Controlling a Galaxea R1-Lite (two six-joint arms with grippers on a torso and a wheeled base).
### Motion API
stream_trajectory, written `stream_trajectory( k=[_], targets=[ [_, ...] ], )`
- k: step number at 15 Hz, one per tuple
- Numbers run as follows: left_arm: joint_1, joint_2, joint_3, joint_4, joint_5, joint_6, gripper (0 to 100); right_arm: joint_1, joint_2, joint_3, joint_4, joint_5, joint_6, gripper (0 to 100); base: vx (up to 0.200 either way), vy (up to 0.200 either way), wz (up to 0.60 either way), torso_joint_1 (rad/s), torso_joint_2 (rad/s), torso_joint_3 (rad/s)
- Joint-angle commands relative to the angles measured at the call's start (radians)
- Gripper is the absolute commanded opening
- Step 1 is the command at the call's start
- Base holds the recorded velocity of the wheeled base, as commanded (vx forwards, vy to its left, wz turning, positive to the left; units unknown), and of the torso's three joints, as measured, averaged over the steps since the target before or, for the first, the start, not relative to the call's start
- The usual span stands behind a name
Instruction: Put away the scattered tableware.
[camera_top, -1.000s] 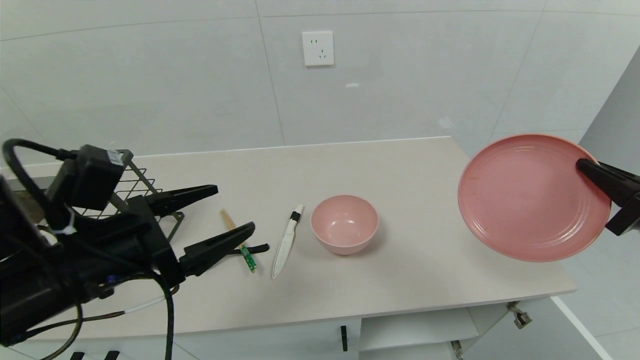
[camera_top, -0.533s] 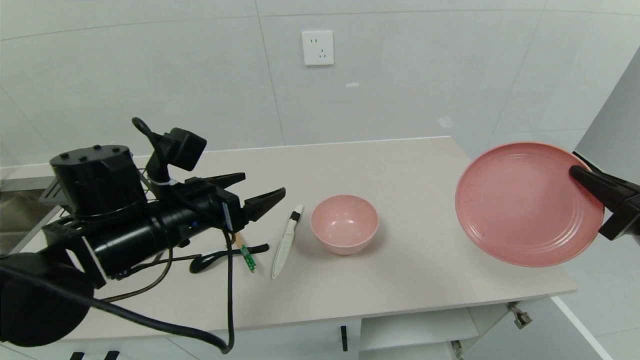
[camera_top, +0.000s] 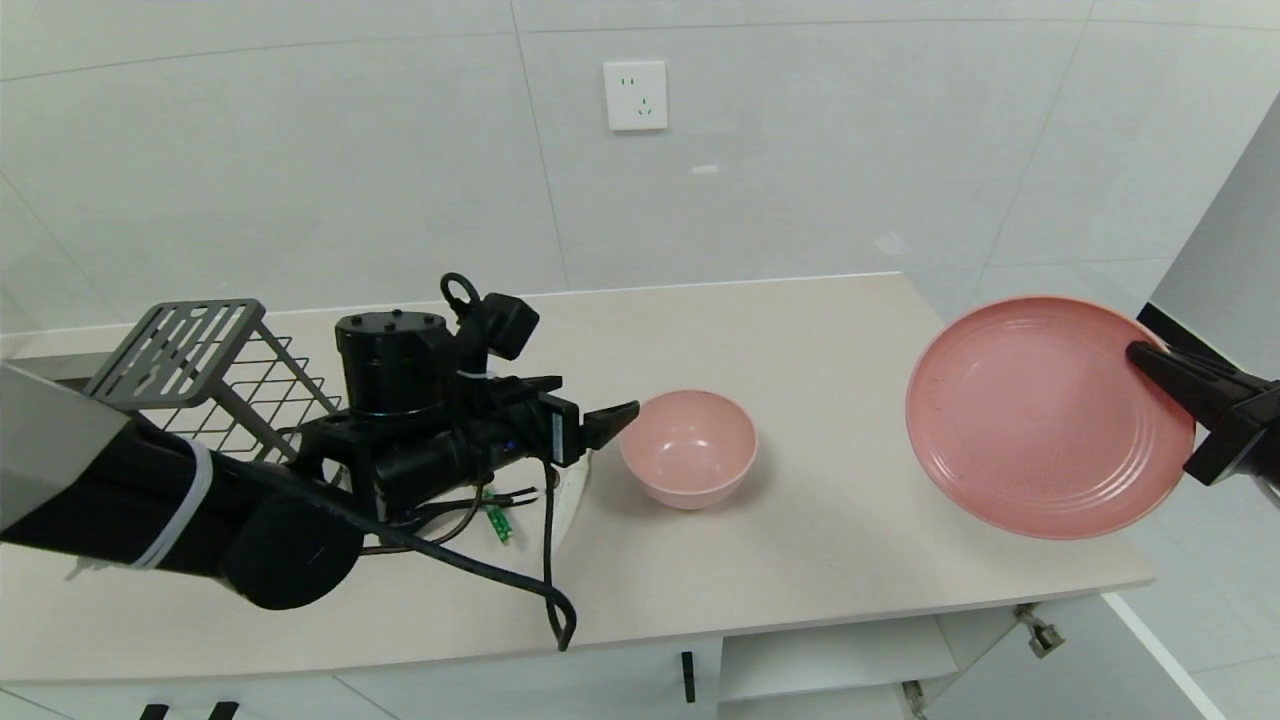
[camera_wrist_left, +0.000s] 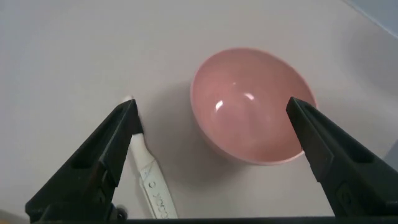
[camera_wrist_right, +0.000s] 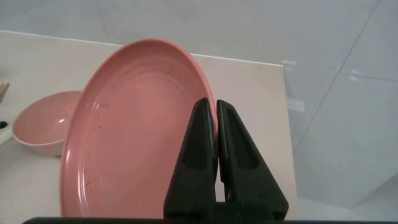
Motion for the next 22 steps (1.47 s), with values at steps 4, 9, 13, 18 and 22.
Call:
stream_trajectory(
  k=[4, 9, 13, 18, 22],
  targets=[
    [-0.006, 0.072, -0.152, 0.200, 0.002, -0.001, 100, 0.000, 0.012, 0.002, 0.000, 0.000, -0.005, 0, 0.000, 0.000, 0.00, 0.000, 0.00, 0.000],
    [-0.006, 0.165, -0.166, 0.237, 0.003, -0.002, 100, 0.000, 0.016, 0.014, -0.001, 0.000, -0.014, 0, 0.000, 0.000, 0.00, 0.000, 0.00, 0.000],
    [-0.015, 0.207, -0.187, 0.214, 0.003, -0.005, 100, 0.000, 0.027, 0.014, -0.004, 0.000, -0.014, 0, 0.000, 0.000, 0.00, 0.000, 0.00, 0.000],
    [-0.021, 0.222, -0.203, 0.205, 0.003, -0.005, 100, 0.002, 0.030, 0.014, -0.004, 0.000, -0.015, 0, 0.000, 0.000, 0.00, 0.000, 0.00, 0.000],
    [-0.032, 0.243, -0.204, 0.205, 0.002, -0.007, 100, 0.000, 0.030, 0.016, -0.004, 0.000, -0.015, 0, 0.000, 0.000, 0.00, 0.000, 0.00, 0.000]
  ],
)
